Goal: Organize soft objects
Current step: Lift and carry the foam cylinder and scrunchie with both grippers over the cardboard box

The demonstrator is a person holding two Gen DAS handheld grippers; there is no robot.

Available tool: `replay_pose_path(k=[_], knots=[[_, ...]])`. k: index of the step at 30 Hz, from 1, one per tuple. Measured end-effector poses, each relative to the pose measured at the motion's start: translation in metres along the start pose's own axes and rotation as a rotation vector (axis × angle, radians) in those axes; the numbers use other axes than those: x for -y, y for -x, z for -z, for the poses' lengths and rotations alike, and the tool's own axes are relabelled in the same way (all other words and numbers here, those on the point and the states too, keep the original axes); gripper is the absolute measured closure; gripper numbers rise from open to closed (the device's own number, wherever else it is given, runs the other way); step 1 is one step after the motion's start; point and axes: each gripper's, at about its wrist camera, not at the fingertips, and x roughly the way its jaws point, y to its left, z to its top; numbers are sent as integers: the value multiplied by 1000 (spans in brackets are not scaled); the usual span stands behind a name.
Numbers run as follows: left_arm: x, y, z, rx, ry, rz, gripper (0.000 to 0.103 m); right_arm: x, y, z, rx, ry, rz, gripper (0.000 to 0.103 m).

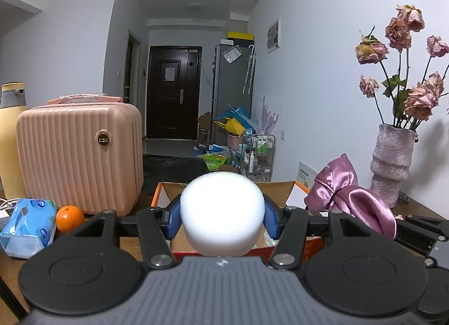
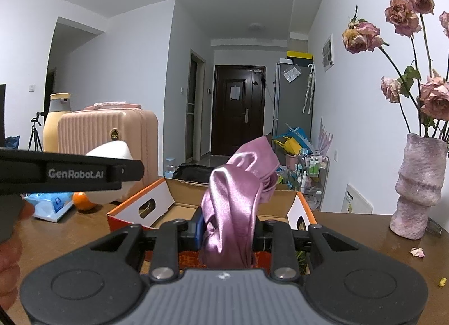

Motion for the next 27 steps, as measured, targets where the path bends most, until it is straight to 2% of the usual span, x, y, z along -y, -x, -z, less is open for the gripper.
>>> replay_pose_path(k=[27], knots=[[-14,-80,-12,-40,-7,-40,46,17,-84,-13,-29,55,11,75]])
